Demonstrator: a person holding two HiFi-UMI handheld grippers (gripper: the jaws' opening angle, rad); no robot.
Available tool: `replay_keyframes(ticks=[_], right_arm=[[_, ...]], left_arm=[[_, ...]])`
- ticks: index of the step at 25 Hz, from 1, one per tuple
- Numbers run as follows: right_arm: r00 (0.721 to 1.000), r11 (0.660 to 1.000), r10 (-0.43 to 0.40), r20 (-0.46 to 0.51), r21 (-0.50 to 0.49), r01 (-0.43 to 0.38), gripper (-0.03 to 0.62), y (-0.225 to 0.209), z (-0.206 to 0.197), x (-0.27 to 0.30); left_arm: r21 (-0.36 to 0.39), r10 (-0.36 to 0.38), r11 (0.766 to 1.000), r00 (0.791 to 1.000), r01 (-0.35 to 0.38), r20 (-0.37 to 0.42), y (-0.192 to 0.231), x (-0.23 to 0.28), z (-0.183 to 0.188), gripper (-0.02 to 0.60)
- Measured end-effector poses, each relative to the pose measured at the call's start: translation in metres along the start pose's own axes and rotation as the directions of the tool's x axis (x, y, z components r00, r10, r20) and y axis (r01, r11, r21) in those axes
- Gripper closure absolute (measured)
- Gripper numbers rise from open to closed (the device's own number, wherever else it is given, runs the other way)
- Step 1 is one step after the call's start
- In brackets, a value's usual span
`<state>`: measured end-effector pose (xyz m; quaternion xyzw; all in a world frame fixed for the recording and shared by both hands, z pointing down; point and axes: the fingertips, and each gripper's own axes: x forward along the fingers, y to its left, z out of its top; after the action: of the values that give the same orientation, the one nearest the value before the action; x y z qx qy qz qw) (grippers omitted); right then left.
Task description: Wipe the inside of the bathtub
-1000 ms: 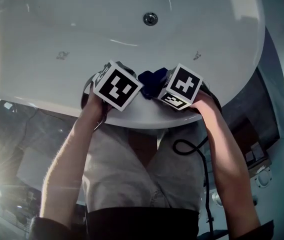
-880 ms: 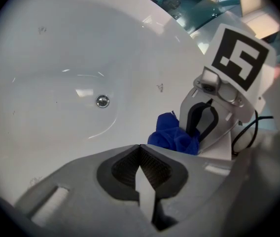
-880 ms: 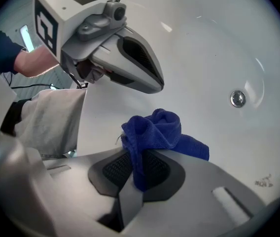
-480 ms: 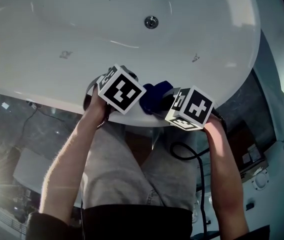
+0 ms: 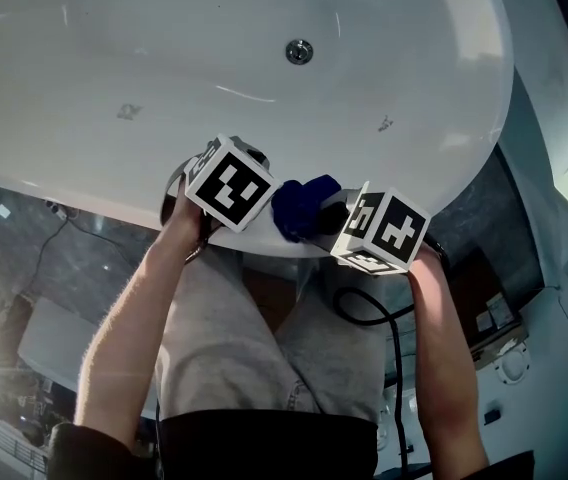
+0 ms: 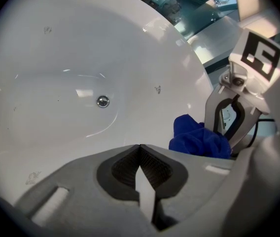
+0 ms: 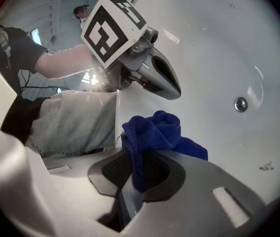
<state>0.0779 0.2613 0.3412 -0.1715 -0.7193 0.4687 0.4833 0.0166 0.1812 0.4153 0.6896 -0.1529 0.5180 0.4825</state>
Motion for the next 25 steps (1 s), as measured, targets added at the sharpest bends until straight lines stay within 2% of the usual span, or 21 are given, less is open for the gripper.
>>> replay_keyframes(ticks=[3,5,10,13,19,21,23,25], right_arm=[[1.0,1.0,0.012,0.011,0.002,-0.012,0.545,0.0,-0.001,0.0],[0.999,1.0,0.003,0.035,0.008,-0.003,0.545,-0.007,0.003,-0.001],[0.986,0.995,-0.089,0.141,0.058,0.082,0.545,-0.037,0.013,-0.016],[0.979,0.989,-0.139,0.146,0.068,0.13,0.545,-0.061,0.014,-0.026],[0.964,0.971,-0.239,0.118,0.046,0.235,0.545,-0.117,0.022,-0.045],[0.956,0.965,-0.261,0.131,0.037,0.259,0.545,-0.135,0.026,-0.049],[0.951,0.961,-0.277,0.136,0.022,0.277,0.545,-0.152,0.03,-0.051],[0.948,0.954,-0.297,0.115,-0.011,0.3,0.545,-0.172,0.032,-0.049]], left_arm=[[-0.011,-0.008,1.0,1.0,0.008,0.004,-0.005,0.002,0.0,0.577],[-0.005,-0.023,1.0,0.999,0.023,0.041,-0.006,0.004,0.009,0.577],[-0.019,-0.021,1.0,0.997,0.022,0.08,-0.001,0.005,0.023,0.577],[-0.042,-0.01,0.999,0.996,0.014,0.094,0.006,0.005,0.033,0.577],[-0.154,0.018,0.988,0.99,0.004,0.139,0.02,0.014,0.048,0.577],[-0.223,0.013,0.975,0.989,0.02,0.146,0.025,0.024,0.05,0.577],[-0.289,-0.015,0.955,0.983,0.068,0.181,0.024,0.034,0.058,0.577],[-0.32,-0.021,0.944,0.979,0.087,0.204,0.026,0.045,0.064,0.577]])
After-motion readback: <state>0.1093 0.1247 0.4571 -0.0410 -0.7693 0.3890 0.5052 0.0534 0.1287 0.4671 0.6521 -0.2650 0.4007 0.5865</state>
